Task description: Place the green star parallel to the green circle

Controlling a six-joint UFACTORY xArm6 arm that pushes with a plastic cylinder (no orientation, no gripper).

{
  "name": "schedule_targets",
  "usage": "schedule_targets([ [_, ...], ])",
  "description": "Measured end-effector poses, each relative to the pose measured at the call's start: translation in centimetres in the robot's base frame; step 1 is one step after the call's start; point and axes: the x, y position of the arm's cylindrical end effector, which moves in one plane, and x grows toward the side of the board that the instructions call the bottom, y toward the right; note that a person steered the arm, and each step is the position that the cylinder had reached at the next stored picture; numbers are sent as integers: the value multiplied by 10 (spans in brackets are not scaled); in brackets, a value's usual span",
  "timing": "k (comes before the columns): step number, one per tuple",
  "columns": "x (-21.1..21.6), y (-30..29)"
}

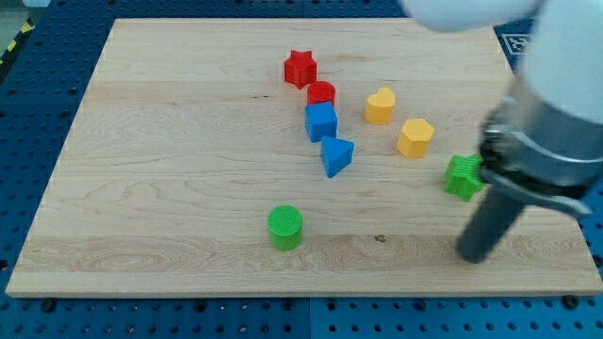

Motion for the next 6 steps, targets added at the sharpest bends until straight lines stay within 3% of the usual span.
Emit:
schedule_targets([
  [1, -6, 68],
  [2, -42, 106],
  [4, -126, 53],
  [5, -128, 30],
  [6, -104, 17],
])
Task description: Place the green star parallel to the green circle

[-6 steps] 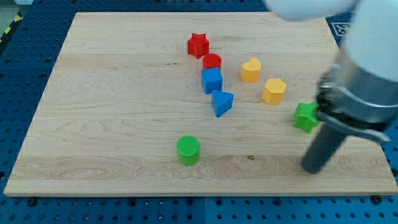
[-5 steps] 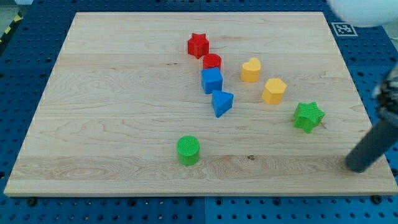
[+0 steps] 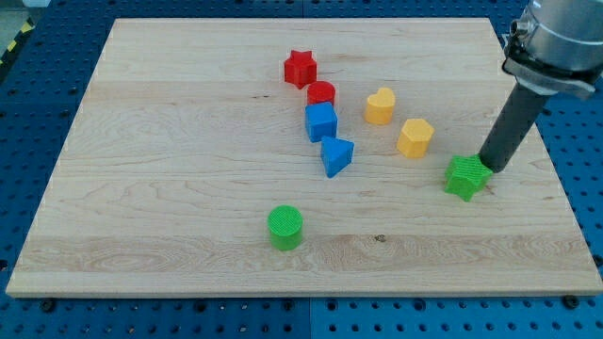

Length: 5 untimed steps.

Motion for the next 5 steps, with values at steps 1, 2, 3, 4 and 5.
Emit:
schedule_targets([
  [1, 6, -18],
  [2, 2, -21],
  [3, 6, -37],
  [4, 30, -67],
  [5, 52, -88],
])
